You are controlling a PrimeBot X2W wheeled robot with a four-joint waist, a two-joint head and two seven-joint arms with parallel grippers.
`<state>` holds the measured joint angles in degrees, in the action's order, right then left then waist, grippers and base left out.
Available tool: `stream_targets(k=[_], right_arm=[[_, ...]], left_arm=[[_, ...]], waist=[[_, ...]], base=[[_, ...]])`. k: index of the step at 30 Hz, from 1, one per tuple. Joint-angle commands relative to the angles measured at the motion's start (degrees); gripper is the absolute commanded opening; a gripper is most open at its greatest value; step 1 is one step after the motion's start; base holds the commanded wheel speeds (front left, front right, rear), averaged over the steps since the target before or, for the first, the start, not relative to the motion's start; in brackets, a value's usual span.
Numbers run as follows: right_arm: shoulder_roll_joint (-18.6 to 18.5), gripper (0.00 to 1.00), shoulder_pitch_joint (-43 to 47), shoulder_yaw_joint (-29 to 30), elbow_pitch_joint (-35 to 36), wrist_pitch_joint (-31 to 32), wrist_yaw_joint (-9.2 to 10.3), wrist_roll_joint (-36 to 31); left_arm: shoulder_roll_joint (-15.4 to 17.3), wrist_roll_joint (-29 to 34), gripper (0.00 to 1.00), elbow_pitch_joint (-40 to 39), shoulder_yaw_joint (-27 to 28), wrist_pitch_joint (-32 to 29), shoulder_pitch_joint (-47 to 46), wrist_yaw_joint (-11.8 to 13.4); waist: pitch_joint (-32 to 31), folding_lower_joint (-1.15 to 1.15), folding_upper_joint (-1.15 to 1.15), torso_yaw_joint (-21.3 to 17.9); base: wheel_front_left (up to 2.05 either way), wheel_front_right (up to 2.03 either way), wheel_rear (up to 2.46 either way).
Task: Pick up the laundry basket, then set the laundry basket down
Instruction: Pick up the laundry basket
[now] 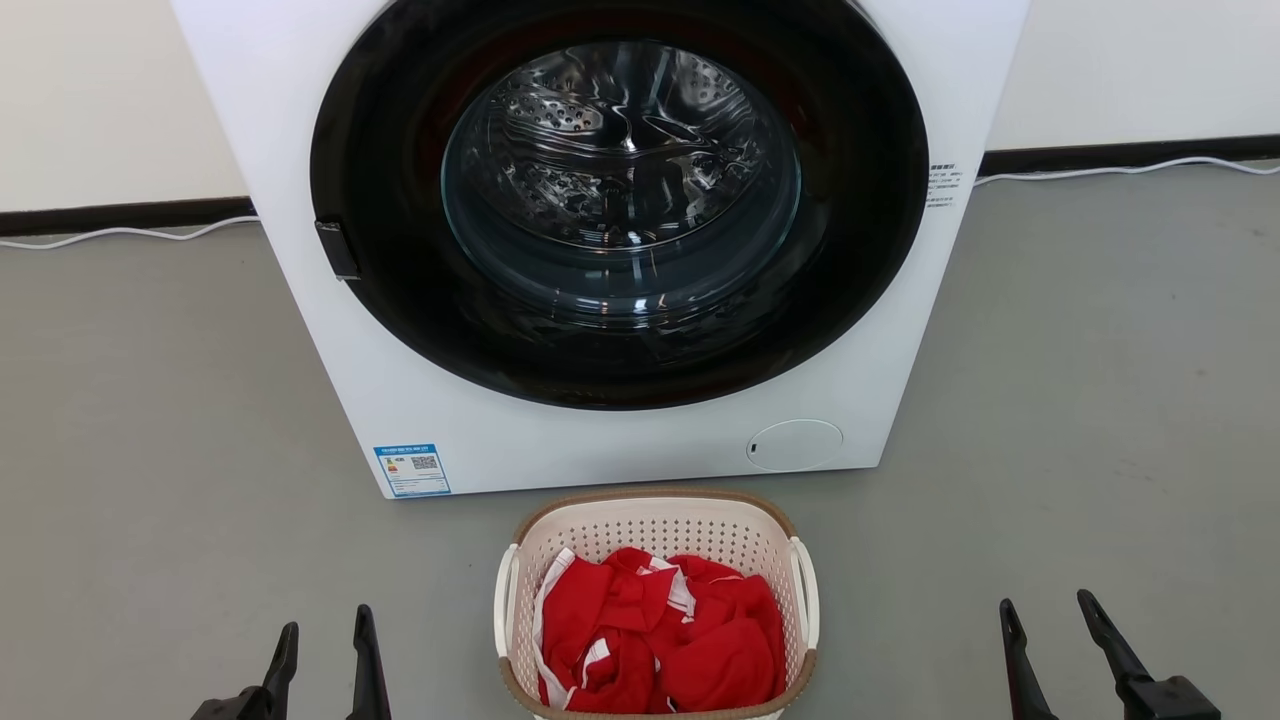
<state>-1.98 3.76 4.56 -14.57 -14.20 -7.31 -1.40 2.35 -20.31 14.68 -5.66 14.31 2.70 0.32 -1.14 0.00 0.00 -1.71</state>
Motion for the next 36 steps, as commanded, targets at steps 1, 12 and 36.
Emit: stream_targets(k=[1,12,36], right_arm=[[-0.89,1.00,-1.80,-1.34,0.97,-0.80,-0.18,0.51],[-0.89,1.00,-2.28,-1.31,0.61,-0.80,-0.18,0.79],[-0.89,1.00,-9.78,-2.41,-0.79,-0.80,-0.18,3.98]], left_arm=[[0.53,0.48,1.00,-1.16,1.64,0.69,-0.91,0.33],[0.53,0.50,1.00,-1.15,1.45,0.69,-1.18,0.39],[0.53,0.57,1.00,-1.62,0.11,0.69,-7.89,0.81]], waist=[[0.03,0.00,0.00,-0.01],[0.99,0.00,0.00,-0.08],[13.80,0.00,0.00,-0.58]], base=[[0.00,0.00,0.00],[0.00,0.00,0.00],[0.00,0.00,0.00]])
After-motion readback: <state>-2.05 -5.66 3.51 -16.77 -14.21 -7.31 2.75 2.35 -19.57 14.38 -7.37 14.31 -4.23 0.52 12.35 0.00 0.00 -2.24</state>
